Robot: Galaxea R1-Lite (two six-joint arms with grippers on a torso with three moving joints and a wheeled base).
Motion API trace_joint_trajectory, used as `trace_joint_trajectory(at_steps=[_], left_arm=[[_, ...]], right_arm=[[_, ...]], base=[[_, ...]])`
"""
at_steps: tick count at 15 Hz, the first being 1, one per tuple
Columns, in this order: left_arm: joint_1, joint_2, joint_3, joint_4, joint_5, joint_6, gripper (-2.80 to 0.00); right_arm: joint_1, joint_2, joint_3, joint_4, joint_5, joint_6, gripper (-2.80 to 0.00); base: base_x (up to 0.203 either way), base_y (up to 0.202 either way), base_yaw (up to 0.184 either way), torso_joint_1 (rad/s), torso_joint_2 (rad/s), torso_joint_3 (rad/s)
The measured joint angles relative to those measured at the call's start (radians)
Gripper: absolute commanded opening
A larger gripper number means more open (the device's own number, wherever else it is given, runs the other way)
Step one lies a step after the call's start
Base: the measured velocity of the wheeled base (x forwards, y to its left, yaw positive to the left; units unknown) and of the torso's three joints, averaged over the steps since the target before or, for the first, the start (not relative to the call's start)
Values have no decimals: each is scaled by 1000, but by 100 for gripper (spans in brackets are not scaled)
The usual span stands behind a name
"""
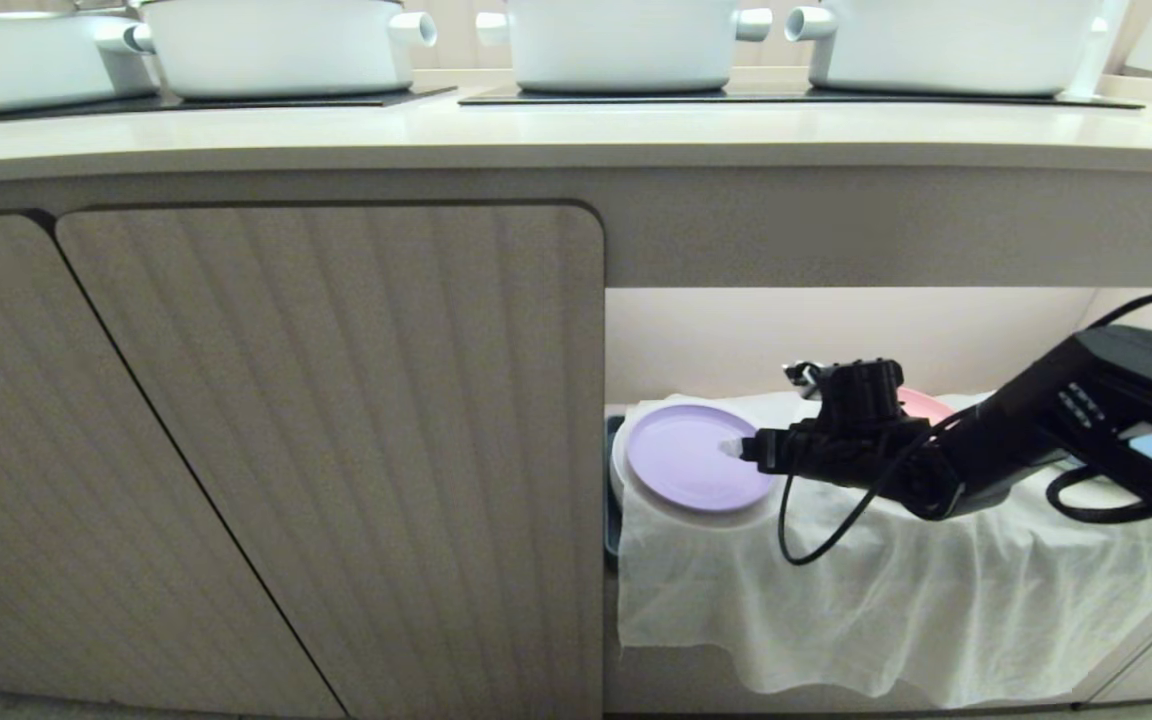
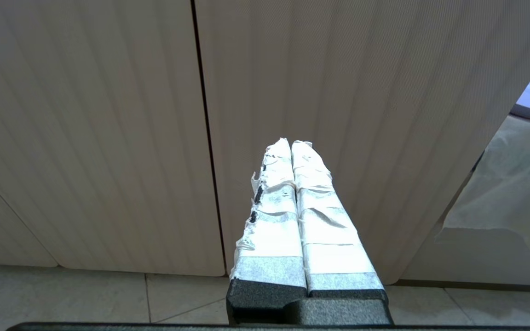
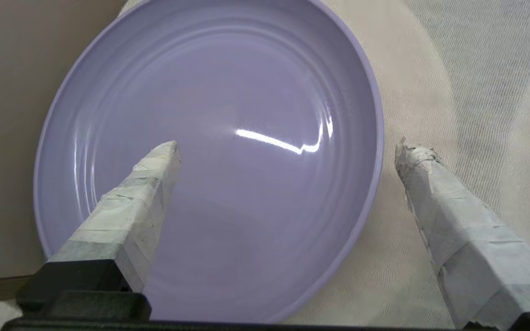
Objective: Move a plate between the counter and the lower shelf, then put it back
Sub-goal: Pick up the plate in the cupboard
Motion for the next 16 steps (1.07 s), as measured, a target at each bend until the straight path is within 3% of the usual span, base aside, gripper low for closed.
trace_joint_trajectory(at_steps=[16], left_arm=[[0,0,0,0,0,0,-280]], right_arm=[[0,74,-50,-5,-46,-1,0]], base=[[0,0,0,0,0,0]])
